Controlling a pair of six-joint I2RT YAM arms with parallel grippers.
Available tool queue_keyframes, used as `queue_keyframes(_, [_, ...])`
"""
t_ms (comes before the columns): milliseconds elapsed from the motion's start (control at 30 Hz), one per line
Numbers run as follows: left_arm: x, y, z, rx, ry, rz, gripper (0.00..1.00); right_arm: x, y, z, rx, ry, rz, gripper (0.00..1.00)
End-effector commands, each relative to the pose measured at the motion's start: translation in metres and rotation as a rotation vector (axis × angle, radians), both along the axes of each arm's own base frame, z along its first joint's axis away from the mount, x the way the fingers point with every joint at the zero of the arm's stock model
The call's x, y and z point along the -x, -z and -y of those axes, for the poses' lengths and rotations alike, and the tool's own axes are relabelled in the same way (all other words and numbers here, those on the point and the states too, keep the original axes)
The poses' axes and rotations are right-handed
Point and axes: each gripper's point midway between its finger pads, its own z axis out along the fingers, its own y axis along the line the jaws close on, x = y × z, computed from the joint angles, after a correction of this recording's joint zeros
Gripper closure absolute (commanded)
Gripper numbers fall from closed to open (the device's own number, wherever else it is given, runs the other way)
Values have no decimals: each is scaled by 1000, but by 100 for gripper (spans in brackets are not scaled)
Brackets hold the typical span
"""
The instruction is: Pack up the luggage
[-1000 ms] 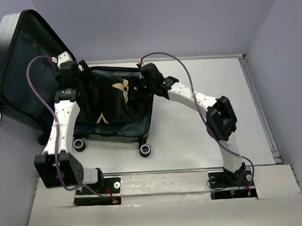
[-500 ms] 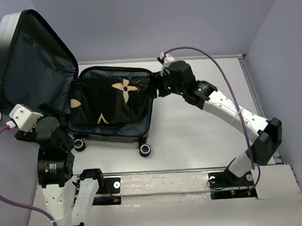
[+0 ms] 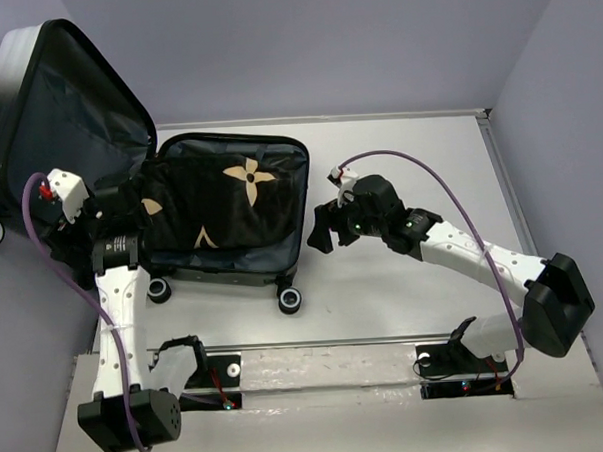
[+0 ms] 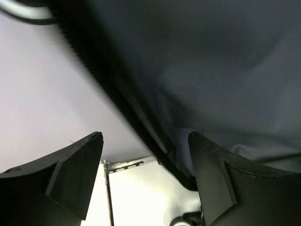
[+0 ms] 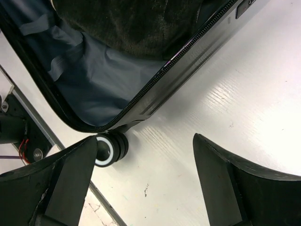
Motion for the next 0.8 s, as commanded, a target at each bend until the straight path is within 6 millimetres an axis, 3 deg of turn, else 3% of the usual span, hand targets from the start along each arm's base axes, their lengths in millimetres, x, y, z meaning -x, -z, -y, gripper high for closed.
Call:
queue_keyframes(0, [-6, -5, -19, -44, -97, 25, 16, -4, -24, -14, -94, -34, 84, 11])
queue_keyframes(167, [-15, 2, -32, -24, -110, 17, 27, -22, -4, -12, -46, 52, 60, 10])
queue_keyframes(200, [-19, 3, -33, -24, -107, 14, 39, -27, 4, -13, -29, 65, 45, 10])
queue_keyframes(300, [-24, 2, -34, -25, -96, 6, 49, -38, 3, -23, -36, 85, 29, 7])
queue_keyframes(333, [-27, 2, -34, -25, -93, 5, 59, -42, 16, -28, -17, 85, 1, 7])
queue_keyframes(367, [-29, 3, -33, -17, -83, 10, 75, -48, 15, -33, -25, 100, -6, 7])
queue_keyframes(400, [-31, 3, -33, -13, -73, 16, 82, -51, 17, -36, -28, 106, -18, 7])
queue_keyframes(467, [-35, 4, -30, -3, -45, 24, 94, -60, 32, -37, -3, 149, -41, 10])
queue_keyframes(500, [-35, 2, -28, -6, -36, 34, 94, -66, 31, -39, -1, 167, -35, 12])
queue_keyframes(600, [-43, -1, -17, -9, 16, 44, 94, -70, 40, -44, 3, 173, -62, 25])
queue_keyframes(633, [-47, -4, -7, -11, 56, 55, 94, -71, 43, -46, 1, 177, -70, 35])
queue_keyframes(700, [-51, -7, 11, -30, 113, 60, 94, -70, 51, -49, -2, 168, -88, 73])
queue_keyframes(733, [-48, -9, 12, -35, 115, 69, 94, -69, 54, -49, 1, 168, -95, 79])
queue_keyframes(767, [-52, -10, 26, -46, 157, 73, 94, -69, 56, -49, 3, 171, -99, 86])
